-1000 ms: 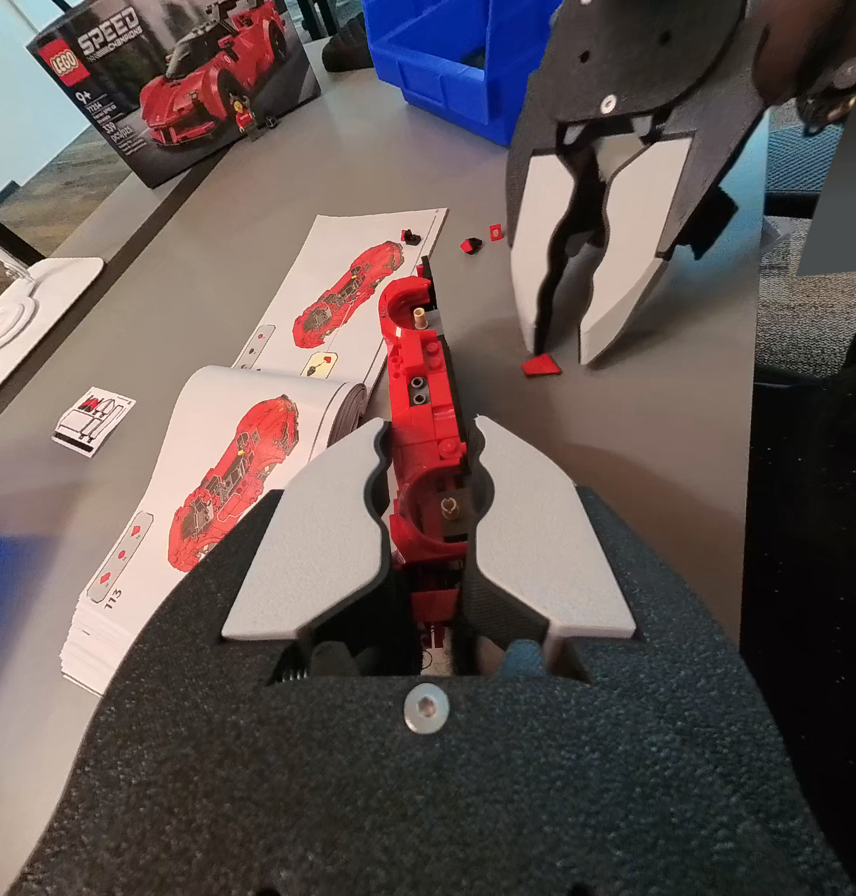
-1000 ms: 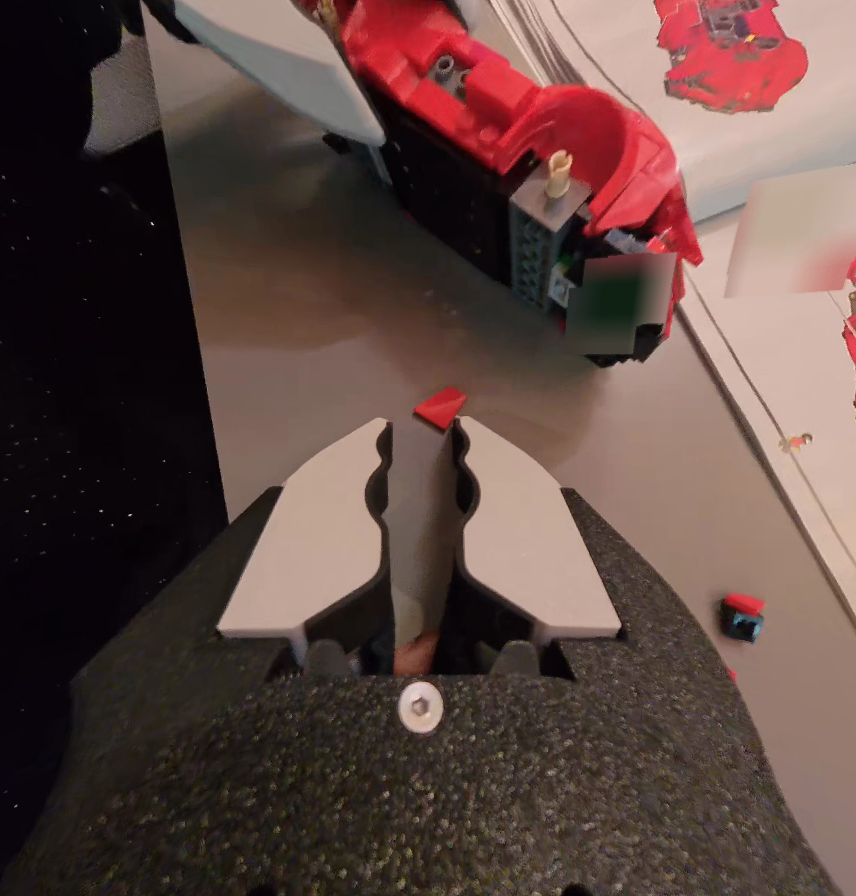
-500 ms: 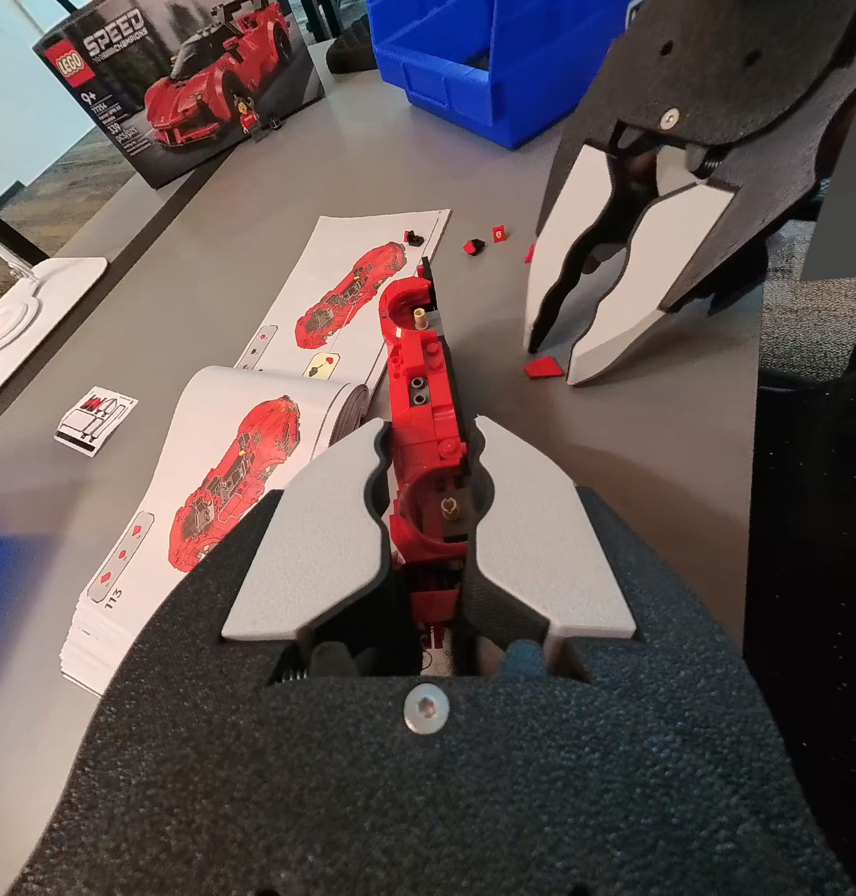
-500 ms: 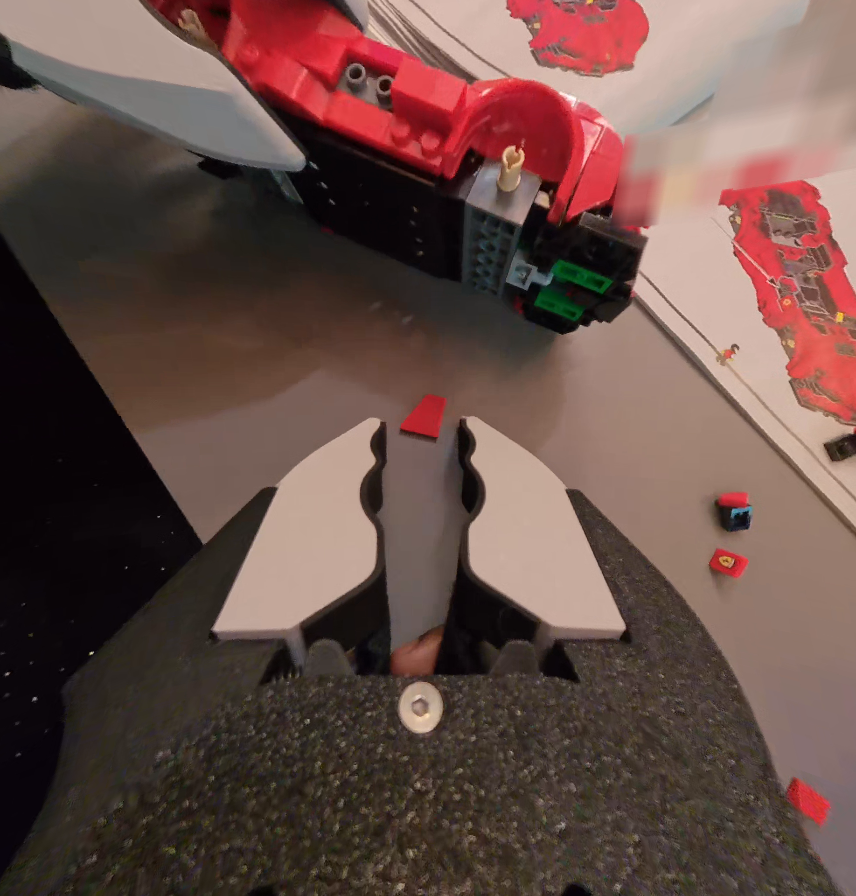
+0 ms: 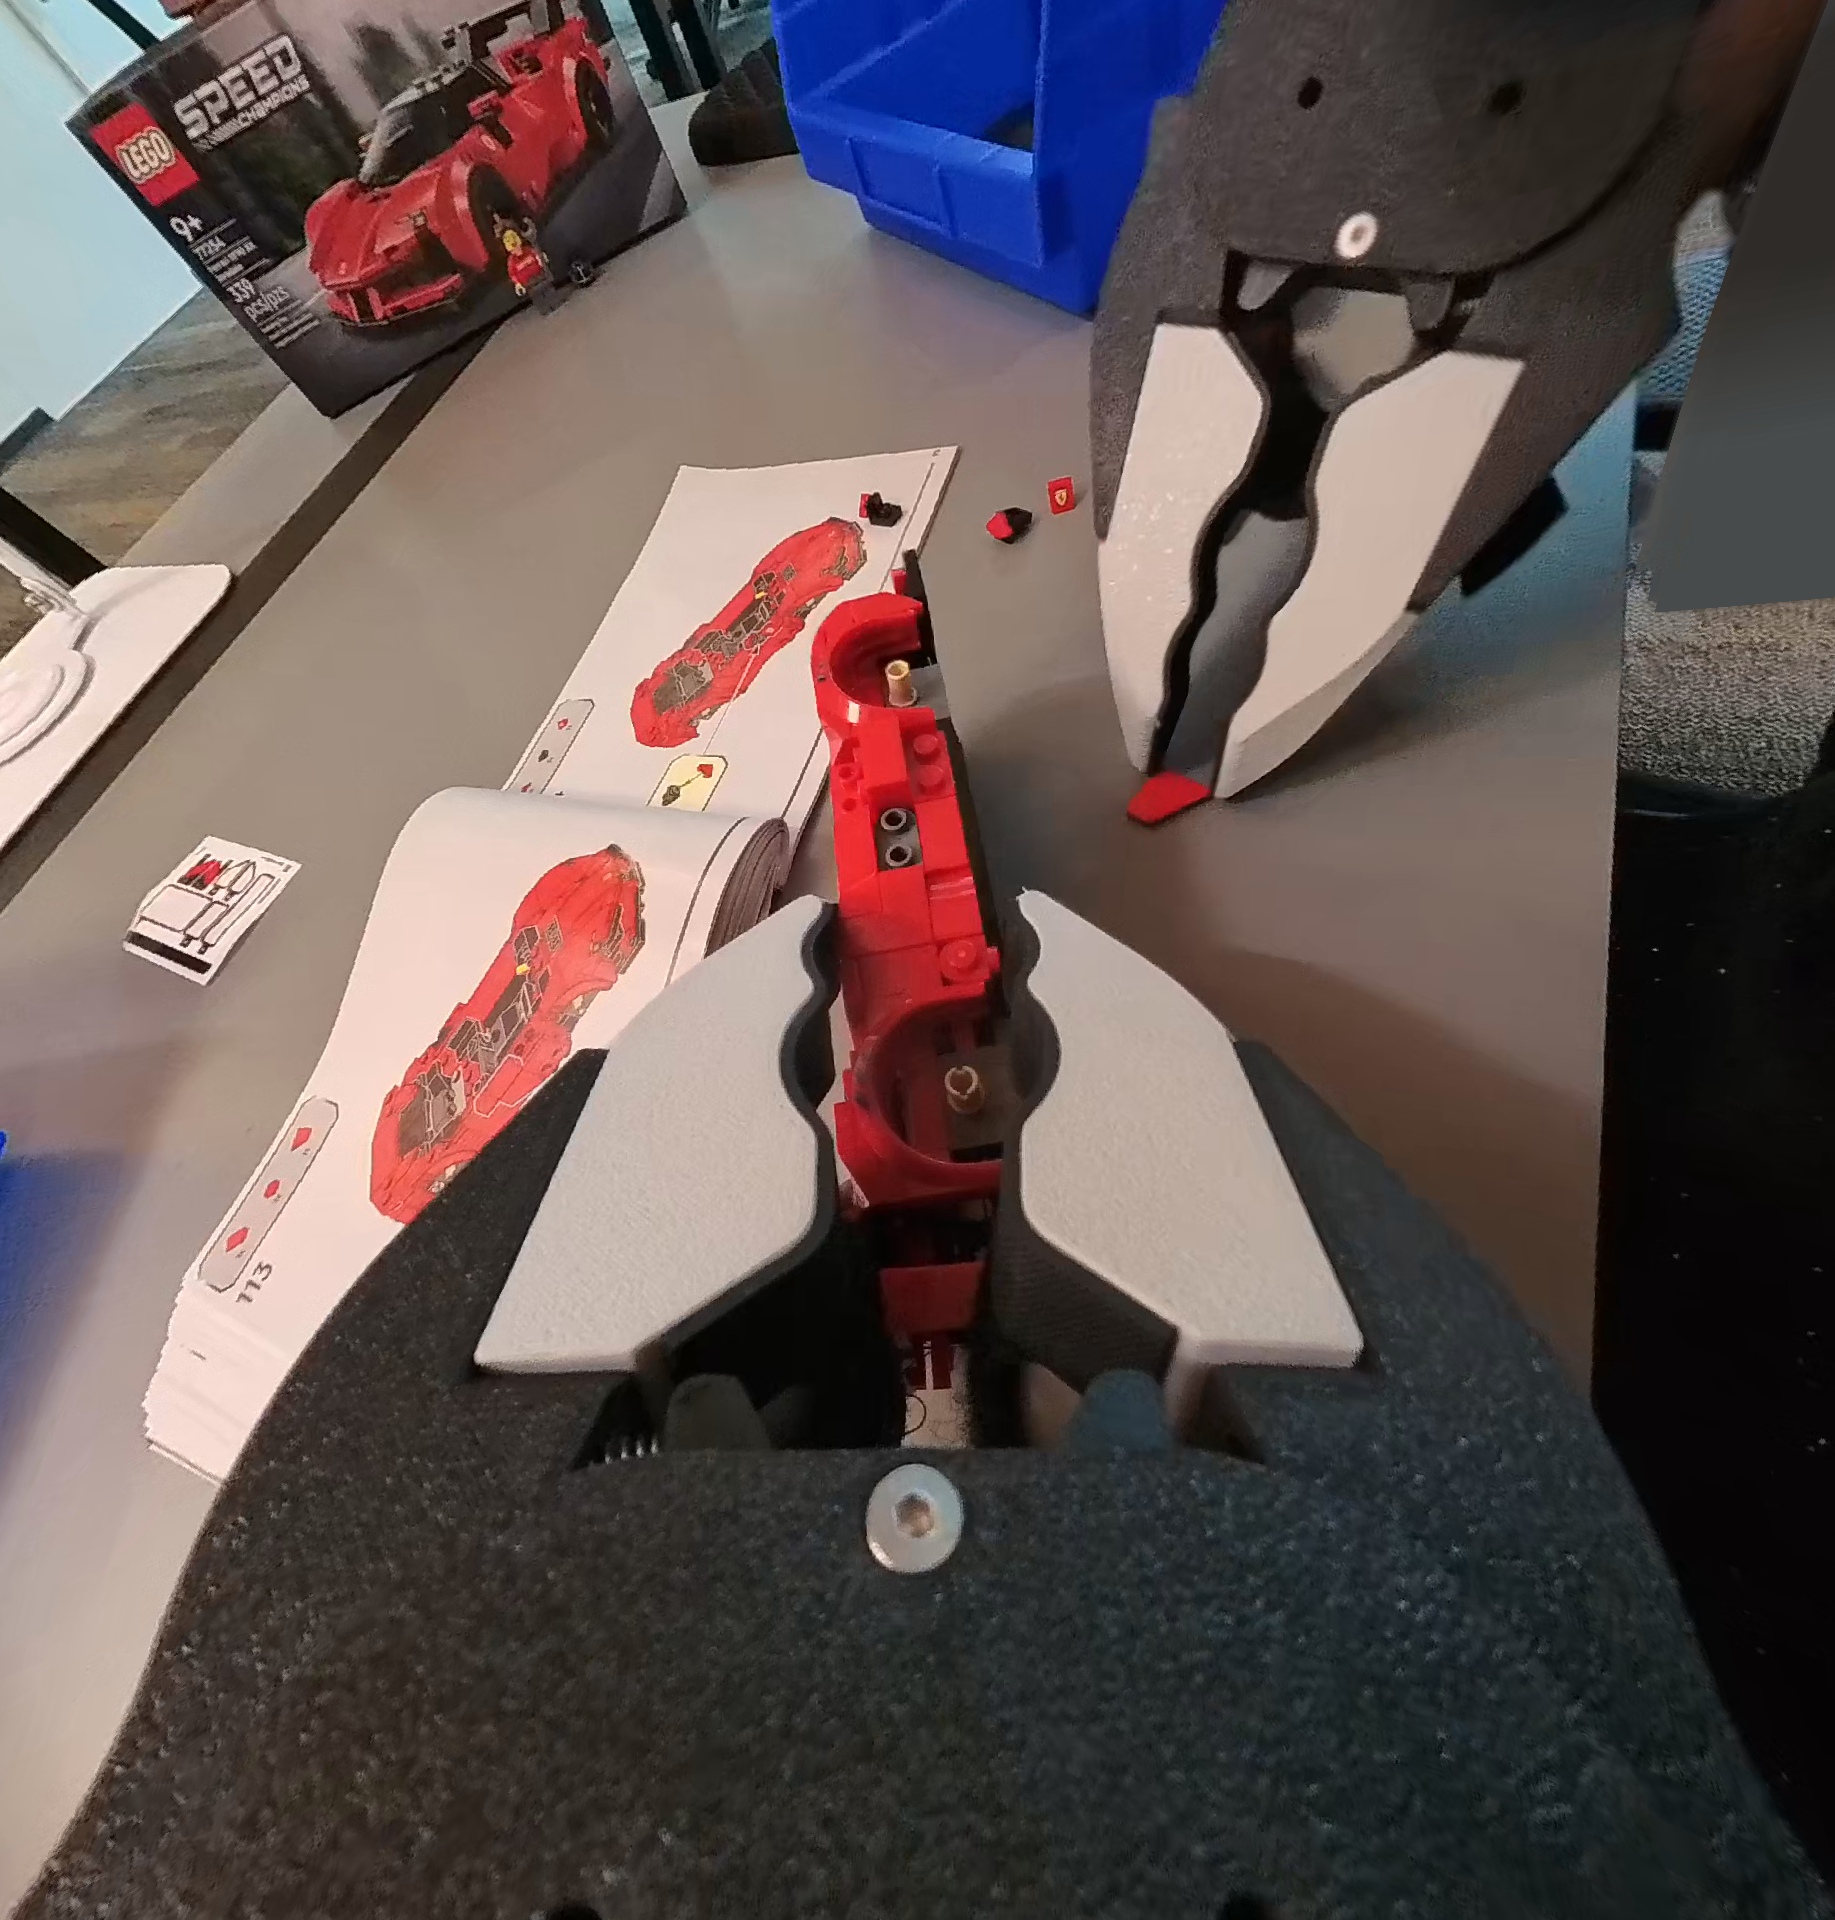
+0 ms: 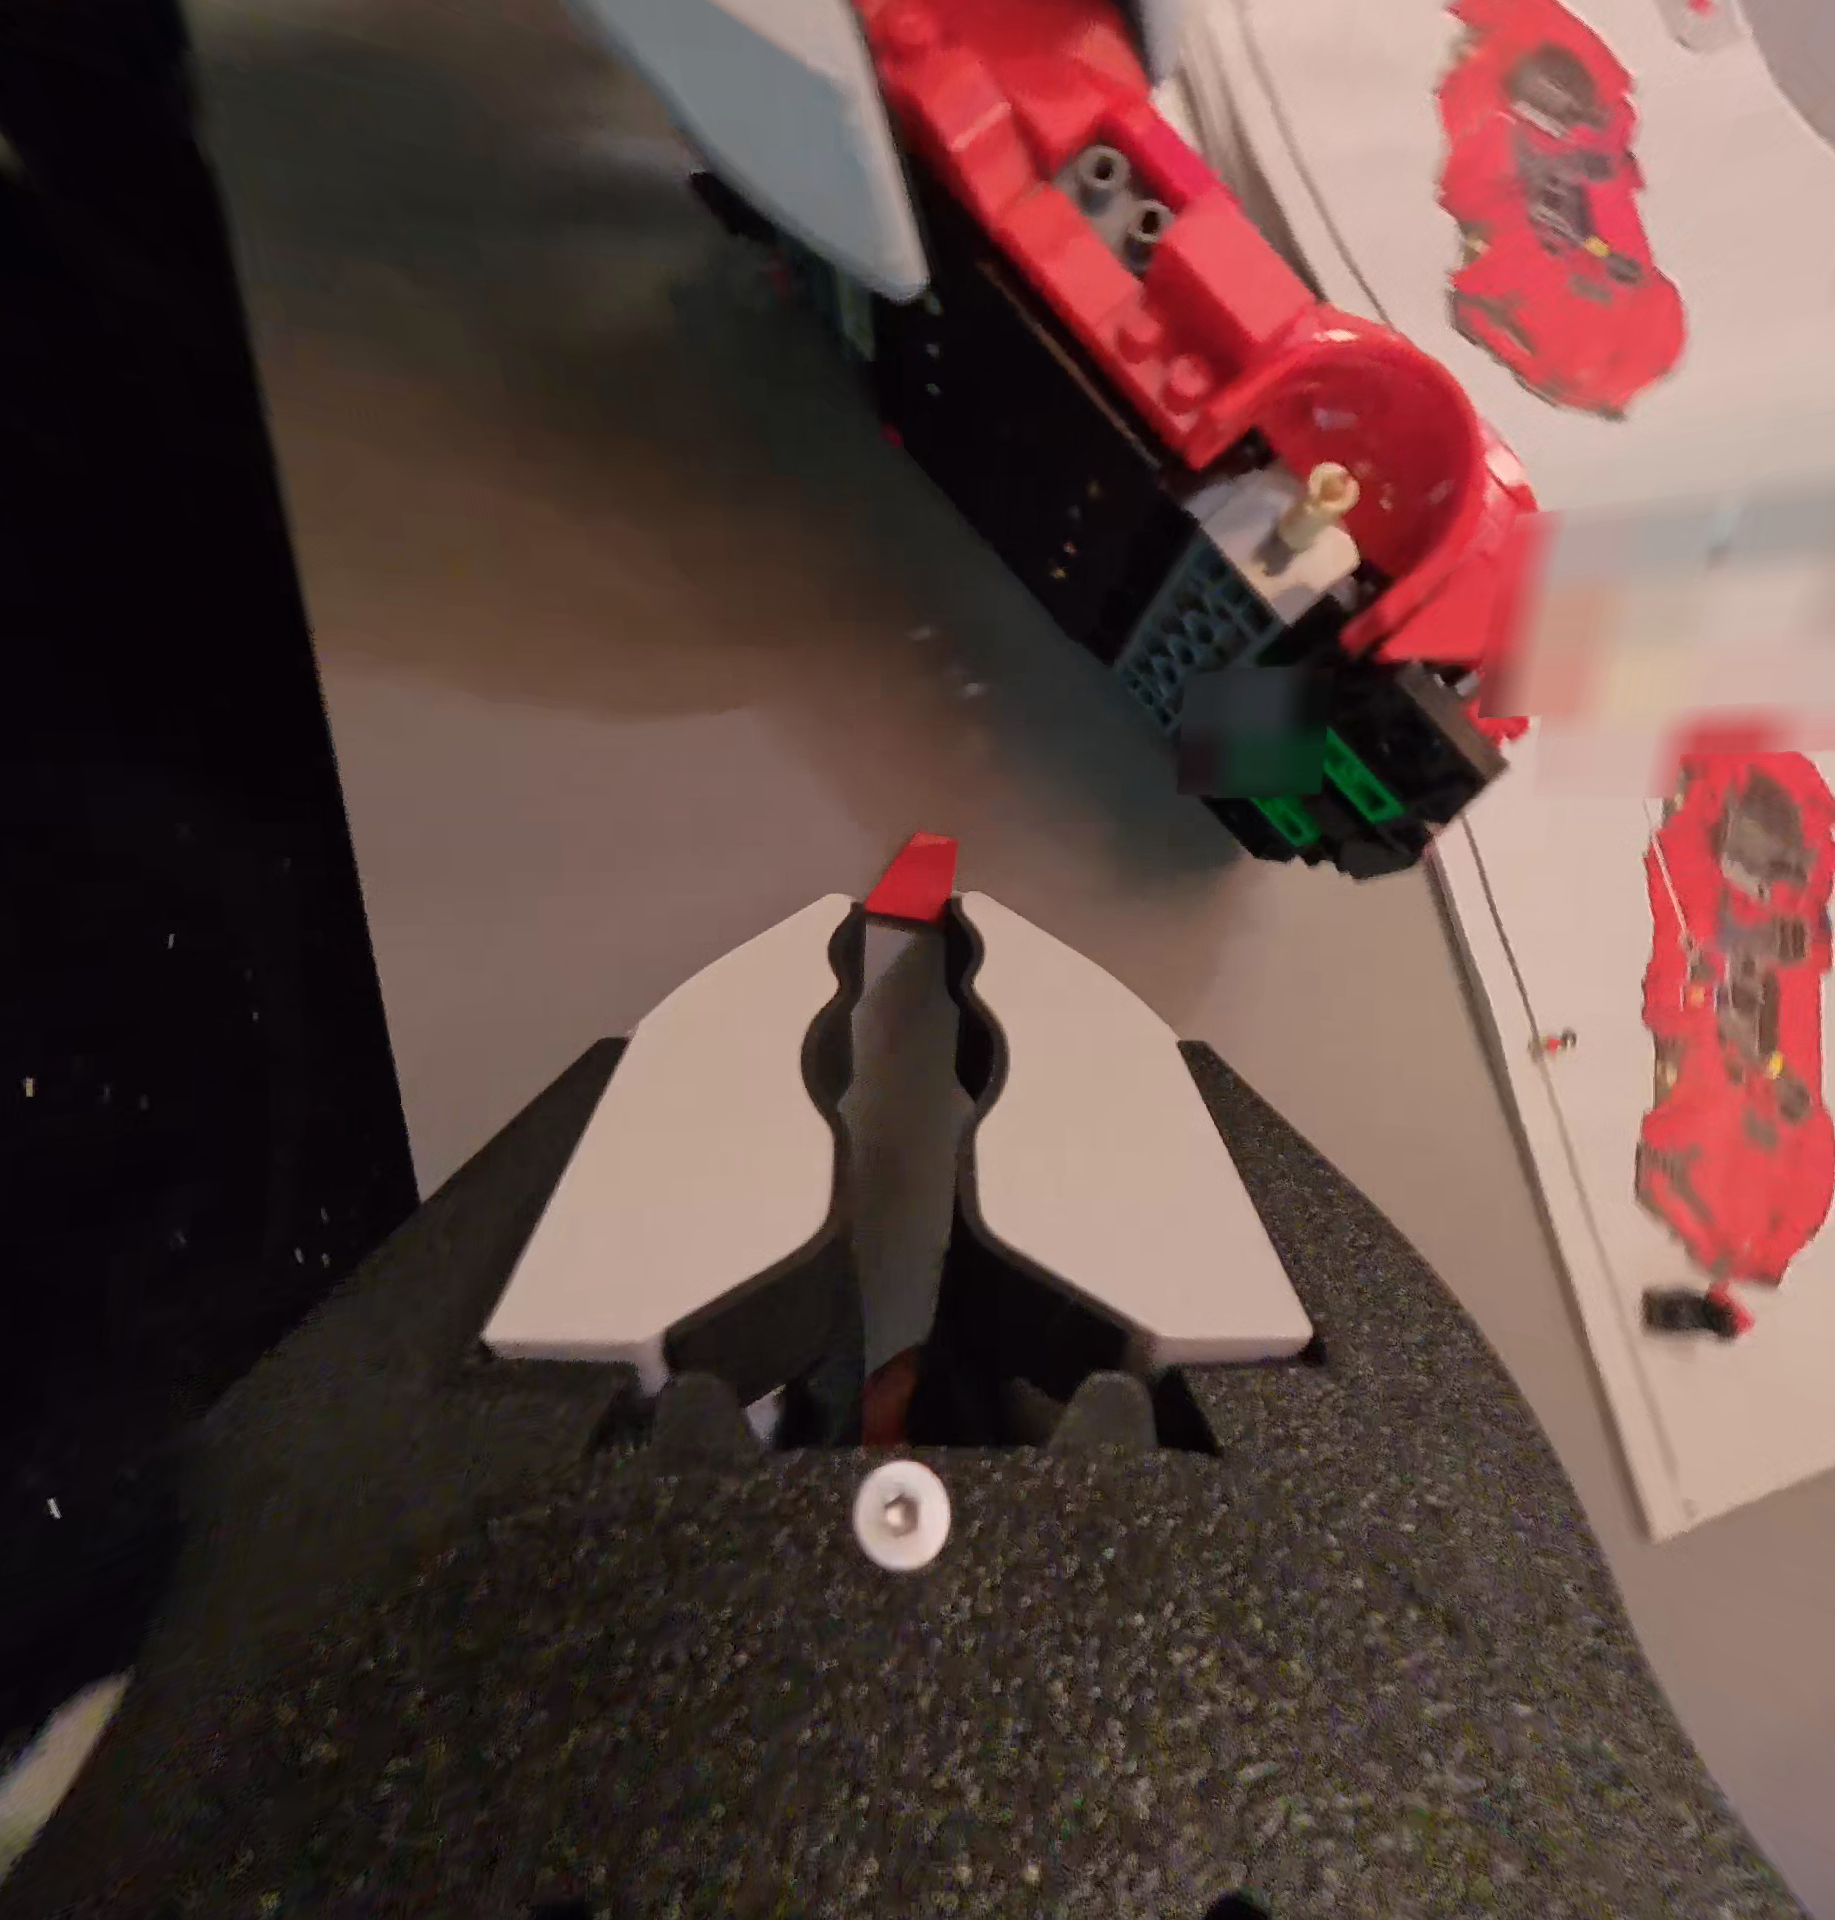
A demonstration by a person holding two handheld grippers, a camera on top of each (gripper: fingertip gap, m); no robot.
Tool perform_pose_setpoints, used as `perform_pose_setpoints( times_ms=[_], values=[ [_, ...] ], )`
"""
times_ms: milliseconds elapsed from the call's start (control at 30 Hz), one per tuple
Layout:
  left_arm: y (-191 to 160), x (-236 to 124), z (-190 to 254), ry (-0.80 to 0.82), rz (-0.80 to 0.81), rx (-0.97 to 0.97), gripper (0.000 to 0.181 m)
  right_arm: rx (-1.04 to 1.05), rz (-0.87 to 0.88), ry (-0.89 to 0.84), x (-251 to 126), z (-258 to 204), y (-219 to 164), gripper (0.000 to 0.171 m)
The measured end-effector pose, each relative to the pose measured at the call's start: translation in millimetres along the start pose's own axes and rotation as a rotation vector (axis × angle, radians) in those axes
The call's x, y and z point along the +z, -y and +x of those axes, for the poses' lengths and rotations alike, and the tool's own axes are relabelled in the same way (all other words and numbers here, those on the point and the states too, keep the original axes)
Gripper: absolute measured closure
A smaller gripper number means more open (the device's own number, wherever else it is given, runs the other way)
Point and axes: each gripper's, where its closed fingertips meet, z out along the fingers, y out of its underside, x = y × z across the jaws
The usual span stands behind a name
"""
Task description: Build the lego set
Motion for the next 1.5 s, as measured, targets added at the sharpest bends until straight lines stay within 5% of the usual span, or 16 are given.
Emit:
perform_pose_setpoints(
  times_ms=[433, 933, 1233, 1500],
  values=[
    [-1, -2, 0, -0.022, 0.008, 0.008, 0.151, -0.398, 0.001, 0.316, 1, -8, 1, 0.155],
    [-1, -2, 0, -0.027, 0.011, 0.010, 0.152, -0.030, 0.105, 0.132, -3, -10, 4, 0.150],
    [-2, -2, 0, -0.044, 0.019, 0.014, 0.152, -0.157, 0.063, 0.136, 2, -6, 6, 0.157],
    [-1, -3, 0, -0.070, 0.024, 0.000, 0.152, -0.385, 0.163, 0.123, -32, 13, 84, 0.158]
  ],
)
